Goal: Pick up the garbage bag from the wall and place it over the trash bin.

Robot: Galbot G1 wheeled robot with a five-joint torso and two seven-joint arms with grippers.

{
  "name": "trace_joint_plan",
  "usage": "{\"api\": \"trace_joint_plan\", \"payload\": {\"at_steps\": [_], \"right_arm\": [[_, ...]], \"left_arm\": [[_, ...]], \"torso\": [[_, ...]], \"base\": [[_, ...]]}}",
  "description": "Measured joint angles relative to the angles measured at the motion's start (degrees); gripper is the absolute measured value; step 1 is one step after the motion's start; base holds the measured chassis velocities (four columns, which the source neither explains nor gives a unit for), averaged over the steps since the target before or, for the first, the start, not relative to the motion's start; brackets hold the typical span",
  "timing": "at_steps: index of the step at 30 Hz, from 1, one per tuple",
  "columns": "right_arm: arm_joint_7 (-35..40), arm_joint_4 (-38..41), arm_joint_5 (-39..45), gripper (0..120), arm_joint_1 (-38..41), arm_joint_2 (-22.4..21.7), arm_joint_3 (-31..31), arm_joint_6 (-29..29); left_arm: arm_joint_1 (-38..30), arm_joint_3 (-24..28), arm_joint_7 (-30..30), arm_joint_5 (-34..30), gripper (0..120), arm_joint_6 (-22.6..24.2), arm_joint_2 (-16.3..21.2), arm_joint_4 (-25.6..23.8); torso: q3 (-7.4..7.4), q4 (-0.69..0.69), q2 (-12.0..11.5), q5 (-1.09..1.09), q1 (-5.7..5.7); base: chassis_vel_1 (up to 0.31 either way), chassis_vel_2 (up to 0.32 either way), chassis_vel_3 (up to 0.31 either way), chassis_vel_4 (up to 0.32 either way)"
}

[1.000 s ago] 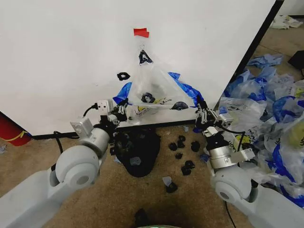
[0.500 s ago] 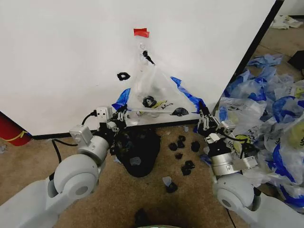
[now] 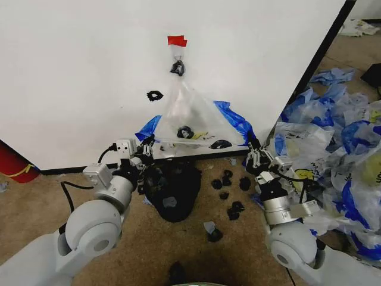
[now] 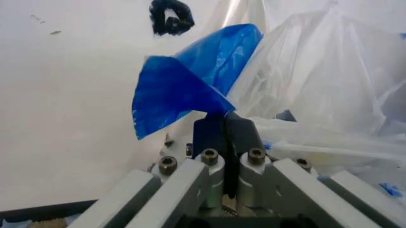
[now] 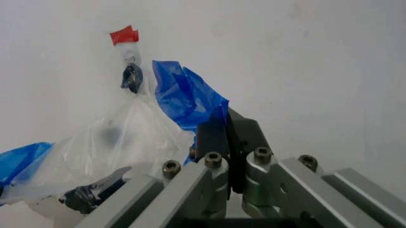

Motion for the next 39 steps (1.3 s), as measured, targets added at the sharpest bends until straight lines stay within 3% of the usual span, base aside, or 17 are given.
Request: {"api": "trace_joint_plan", "payload": {"at_steps": [19,32,39], "right_arm": [[0.1,-0.4,1.2,0,1.8,-0.6,1.0,0.1],[0.3,3.6,3.8,0,2.3,-1.4,0.2,-1.1],[0.8,9.9,7.0,0,3.0,-2.3,-1.5,-3.1]], "left_arm": [[0.6,-1.7,0.2,1.6,0,-1.1,-0.2,1.1],[2.1,-5.8,0.0,-1.6,0,1.1,1.2,-4.1],[2.7,-10.5,-0.8,-5.2,0,2.7,3.3,-8.5]], "torso": [[0.0,0.0,0.0,0.0,0.0],[0.0,0.0,0.0,0.0,0.0],[0.0,0.0,0.0,0.0,0.0]], "base": [[0.0,0.0,0.0,0.0],[0.0,0.0,0.0,0.0],[0.0,0.0,0.0,0.0]]}}
